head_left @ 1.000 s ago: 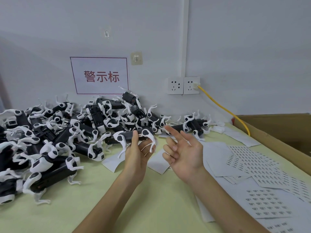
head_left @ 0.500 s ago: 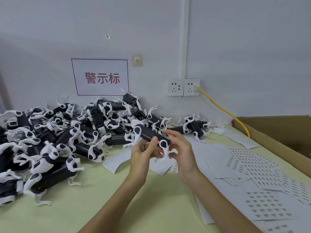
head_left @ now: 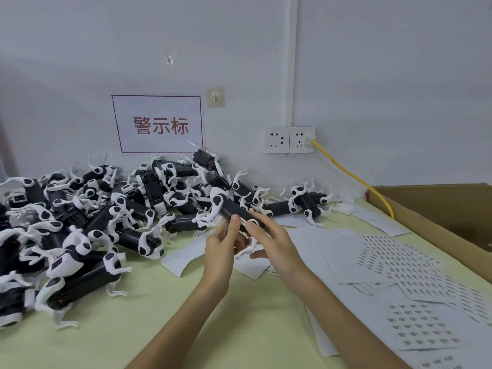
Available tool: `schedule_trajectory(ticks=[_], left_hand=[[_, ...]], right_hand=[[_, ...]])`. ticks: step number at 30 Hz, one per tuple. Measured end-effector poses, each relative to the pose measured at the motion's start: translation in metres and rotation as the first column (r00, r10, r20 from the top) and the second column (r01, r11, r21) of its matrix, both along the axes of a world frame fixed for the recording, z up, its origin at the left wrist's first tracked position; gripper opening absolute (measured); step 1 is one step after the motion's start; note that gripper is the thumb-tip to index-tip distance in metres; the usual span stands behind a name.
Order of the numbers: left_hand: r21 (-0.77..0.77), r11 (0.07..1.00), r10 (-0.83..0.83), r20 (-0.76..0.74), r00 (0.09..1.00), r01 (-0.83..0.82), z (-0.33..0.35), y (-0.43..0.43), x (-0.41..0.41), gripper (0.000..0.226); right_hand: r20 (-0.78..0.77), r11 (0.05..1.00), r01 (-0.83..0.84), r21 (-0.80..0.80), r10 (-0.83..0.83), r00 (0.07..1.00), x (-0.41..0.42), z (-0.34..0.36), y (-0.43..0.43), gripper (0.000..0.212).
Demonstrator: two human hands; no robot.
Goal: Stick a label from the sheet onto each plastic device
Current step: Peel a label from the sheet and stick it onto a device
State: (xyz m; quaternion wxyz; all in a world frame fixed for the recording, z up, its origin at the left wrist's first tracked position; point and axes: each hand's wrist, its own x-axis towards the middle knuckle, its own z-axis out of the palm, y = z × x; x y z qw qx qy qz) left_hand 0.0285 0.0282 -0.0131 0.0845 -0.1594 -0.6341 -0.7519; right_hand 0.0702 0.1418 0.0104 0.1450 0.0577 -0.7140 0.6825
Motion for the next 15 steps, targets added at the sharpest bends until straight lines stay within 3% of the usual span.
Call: schedule_trajectory(ticks=[2,5,8,10,13,15], left_hand=[[-0.090,0.996,-0.017,0.048,0.999,0.021,-0.004,-0.001,-0.005,0.049],[-0.310,0.948,-0.059,0.063,0.996,0.075,-0.009,-0.002,-0.008,0.030],[-0.391,0.906,-0.135,0.093,0.986,0.161,-0.011,0.002,-0.005,0.026],[-0.416,0.892,-0.157,0.085,0.984,0.178,-0.011,0.005,-0.002,0.025],[-0.439,0.886,-0.140,0.062,0.988,0.152,-0.012,0.004,-0.001,0.023],[-0.469,0.877,-0.095,0.036,0.995,0.101,-0.013,0.004,-0.003,0.020]], right_hand=[[0.083,0.994,0.052,-0.094,-0.044,0.996,-0.002,0.002,0.007,0.011],[0.293,0.964,0.161,-0.211,-0.094,0.951,-0.006,0.001,0.021,0.033],[0.396,0.872,0.236,-0.430,-0.053,0.917,-0.011,0.000,0.041,0.033],[0.303,0.767,0.246,-0.592,-0.072,0.950,-0.010,0.008,0.066,0.024],[-0.061,0.551,0.086,-0.830,-0.243,0.968,0.004,0.022,0.120,0.021],[-0.147,0.319,-0.035,-0.947,-0.335,0.931,0.016,0.019,0.149,0.054]])
